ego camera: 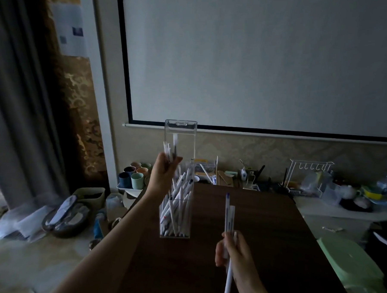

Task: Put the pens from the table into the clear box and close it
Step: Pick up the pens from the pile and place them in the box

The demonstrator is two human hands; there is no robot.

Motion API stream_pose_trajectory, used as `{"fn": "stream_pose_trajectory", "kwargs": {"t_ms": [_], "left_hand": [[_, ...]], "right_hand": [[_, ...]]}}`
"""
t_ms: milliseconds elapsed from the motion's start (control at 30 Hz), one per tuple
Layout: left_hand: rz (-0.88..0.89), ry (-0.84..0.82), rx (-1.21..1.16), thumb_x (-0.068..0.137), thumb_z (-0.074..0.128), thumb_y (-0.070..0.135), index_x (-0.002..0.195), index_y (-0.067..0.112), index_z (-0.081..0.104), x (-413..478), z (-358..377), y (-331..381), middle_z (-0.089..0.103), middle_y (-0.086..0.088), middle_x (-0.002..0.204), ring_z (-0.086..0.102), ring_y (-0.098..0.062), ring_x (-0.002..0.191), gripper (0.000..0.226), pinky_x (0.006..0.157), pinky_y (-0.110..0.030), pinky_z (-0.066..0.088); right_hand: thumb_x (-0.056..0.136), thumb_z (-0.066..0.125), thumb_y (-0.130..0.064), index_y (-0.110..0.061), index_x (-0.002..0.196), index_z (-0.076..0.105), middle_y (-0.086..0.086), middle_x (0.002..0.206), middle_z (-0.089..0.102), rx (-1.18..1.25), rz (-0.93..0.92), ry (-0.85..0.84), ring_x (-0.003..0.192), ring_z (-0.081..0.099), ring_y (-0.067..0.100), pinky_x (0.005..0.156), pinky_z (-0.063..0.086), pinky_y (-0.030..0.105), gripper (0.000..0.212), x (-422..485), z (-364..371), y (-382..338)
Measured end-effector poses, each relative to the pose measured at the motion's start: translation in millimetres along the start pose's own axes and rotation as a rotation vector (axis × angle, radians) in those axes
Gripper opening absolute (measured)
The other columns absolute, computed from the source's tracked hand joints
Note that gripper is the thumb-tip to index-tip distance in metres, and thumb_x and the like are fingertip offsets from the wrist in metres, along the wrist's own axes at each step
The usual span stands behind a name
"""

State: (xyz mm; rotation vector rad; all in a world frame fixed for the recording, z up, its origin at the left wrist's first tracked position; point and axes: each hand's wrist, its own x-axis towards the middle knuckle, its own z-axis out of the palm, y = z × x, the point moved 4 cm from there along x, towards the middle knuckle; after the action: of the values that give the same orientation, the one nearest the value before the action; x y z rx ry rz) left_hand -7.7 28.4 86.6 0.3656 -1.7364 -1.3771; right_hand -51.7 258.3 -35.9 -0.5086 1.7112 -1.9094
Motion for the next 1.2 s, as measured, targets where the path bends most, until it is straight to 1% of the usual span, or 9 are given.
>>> {"fn": "stream_pose_trajectory", "kwargs": {"t_ms": [167,267,433,500,633,867,1033,1133,1200], "left_hand": [[-0.031,-0.011,0.159,0.084,0.057,-0.002,0.079,0.029,0.047,-10.7,-4.6,-25.6,0.064,-0.013,0.084,0.063,-0.036,0.087,0.033,0.082,-0.052,0.05],[-0.033,-0.002,0.177,0.085,0.058,0.002,0.078,0.028,0.048,-14.5,-4.9,-32.8,0.064,-0.021,0.088,0.061,-0.045,0.092,0.029,0.085,-0.058,0.048],[0.022,0.076,0.009,0.092,0.049,0.012,0.09,0.014,0.046,-6.9,-9.6,-12.1,0.067,0.002,0.087,0.068,-0.005,0.078,0.005,0.068,-0.024,0.055],[0.035,0.077,-0.044,0.095,0.044,0.014,0.088,0.019,0.042,-0.8,-10.4,-3.1,0.068,-0.002,0.092,0.067,-0.001,0.081,0.008,0.068,-0.017,0.054],[0.055,0.095,0.007,0.097,0.039,0.019,0.087,0.022,0.041,5.1,-7.4,-2.4,0.066,-0.008,0.104,0.063,-0.02,0.102,0.01,0.085,-0.024,0.047],[0.078,0.173,0.232,0.096,0.039,0.024,0.096,0.009,0.047,-0.5,-3.1,-9.9,0.057,-0.002,0.095,0.052,-0.024,0.093,0.017,0.088,-0.049,0.045],[-0.055,0.147,0.559,0.085,0.058,0.037,0.126,0.015,0.045,-22.1,-12.2,-24.9,0.029,-0.014,0.139,0.026,-0.03,0.127,0.049,0.107,-0.044,0.022],[-0.059,0.159,0.522,0.078,0.067,0.037,0.133,0.018,0.037,-38.3,-20.3,-27.6,0.025,-0.013,0.142,0.024,-0.029,0.132,0.065,0.111,-0.045,0.02],[-0.045,0.188,0.441,0.08,0.066,0.029,0.124,0.02,0.046,-54.8,-28.3,-23.5,0.035,-0.013,0.136,0.034,-0.029,0.127,0.049,0.107,-0.046,0.032]], "right_hand": [[0.093,0.047,-0.028,-0.012,0.1,0.056,0.003,0.061,0.061,-0.029,0.032,0.024,0.055,0.057,0.02,0.057,0.047,0.033,0.02,2.5,-4.3,8.4],[0.093,0.047,-0.026,-0.011,0.1,0.056,0.004,0.061,0.061,-0.019,0.037,0.022,0.055,0.056,0.021,0.057,0.047,0.033,0.019,2.7,-2.6,9.1],[0.093,0.047,-0.025,-0.01,0.1,0.056,0.007,0.064,0.059,-0.005,0.04,0.028,0.056,0.055,0.022,0.055,0.047,0.031,0.019,-0.3,-2.7,10.0],[0.093,0.048,-0.026,-0.01,0.1,0.056,0.007,0.063,0.059,-0.002,0.05,0.041,0.056,0.055,0.022,0.056,0.048,0.033,0.019,-0.7,-4.4,12.8],[0.094,0.047,-0.021,-0.007,0.099,0.055,0.009,0.06,0.058,0.02,0.098,0.083,0.053,0.054,0.024,0.052,0.046,0.034,0.017,-1.7,-9.3,20.8],[0.093,0.048,-0.017,-0.003,0.099,0.052,0.01,0.057,0.056,0.064,0.123,0.132,0.047,0.051,0.023,0.044,0.044,0.031,0.016,-2.8,-20.6,23.7],[0.093,0.05,-0.021,-0.007,0.1,0.057,0.01,0.063,0.06,0.097,0.125,0.107,0.056,0.056,0.023,0.052,0.047,0.033,0.017,-6.2,-14.2,18.2],[0.093,0.049,-0.023,-0.007,0.099,0.057,0.01,0.067,0.062,0.122,0.086,0.043,0.062,0.06,0.024,0.057,0.05,0.033,0.019,-9.5,-4.2,8.9],[0.092,0.049,-0.026,-0.006,0.1,0.056,0.008,0.067,0.064,0.1,0.03,-0.008,0.064,0.063,0.024,0.06,0.051,0.034,0.022,-11.1,5.4,0.0]]}}
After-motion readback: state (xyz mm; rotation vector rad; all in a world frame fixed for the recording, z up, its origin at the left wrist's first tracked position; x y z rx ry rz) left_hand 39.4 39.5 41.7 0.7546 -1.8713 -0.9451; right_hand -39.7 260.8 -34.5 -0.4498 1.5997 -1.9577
